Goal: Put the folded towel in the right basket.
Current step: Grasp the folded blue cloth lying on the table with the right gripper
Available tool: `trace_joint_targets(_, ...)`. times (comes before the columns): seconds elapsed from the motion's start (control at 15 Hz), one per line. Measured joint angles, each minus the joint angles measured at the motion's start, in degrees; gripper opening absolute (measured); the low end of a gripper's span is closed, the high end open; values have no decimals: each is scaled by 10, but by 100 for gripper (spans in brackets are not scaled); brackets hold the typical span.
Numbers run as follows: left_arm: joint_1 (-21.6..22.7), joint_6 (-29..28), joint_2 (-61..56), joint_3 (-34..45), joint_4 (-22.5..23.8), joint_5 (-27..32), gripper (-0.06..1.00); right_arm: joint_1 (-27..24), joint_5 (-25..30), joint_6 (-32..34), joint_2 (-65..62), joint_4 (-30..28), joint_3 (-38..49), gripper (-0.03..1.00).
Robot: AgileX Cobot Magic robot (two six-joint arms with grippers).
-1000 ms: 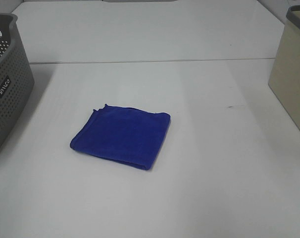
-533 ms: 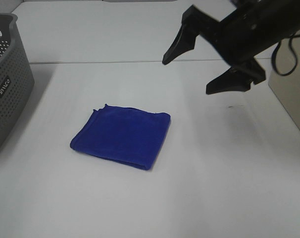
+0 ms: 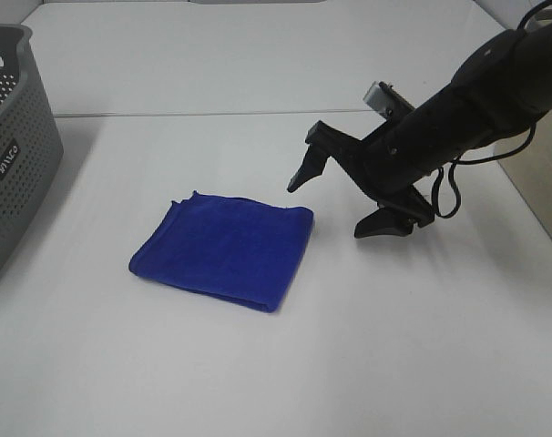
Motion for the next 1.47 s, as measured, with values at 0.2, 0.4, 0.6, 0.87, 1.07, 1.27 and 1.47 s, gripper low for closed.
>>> trace_joint_targets(0.2,0,0,0,0,0,0,99,0,-13,-46,36,65,0,97)
trace_joint_targets(0.4,0,0,0,0,0,0,99,19,-6,-77,56,110,0,97)
trace_joint_targets(0.6,0,0,0,0,0,0,99,62,-14,-81,72,135,-6,96)
trace_joint_targets(0.87,0,0,0,0,0,0,99,67,-7,-82,85,179,-12,91)
trace_joint_targets(1.07,0,0,0,0,0,0,99,67,-9,-88,105,214,-40,75)
trace_joint_targets(1.27,0,0,0,0,0,0,99,78,-34,-117,125,242,-74,48)
trace_joint_targets(1.47,0,0,0,0,0,0,99,126,-68,-148,127,253,-126,11)
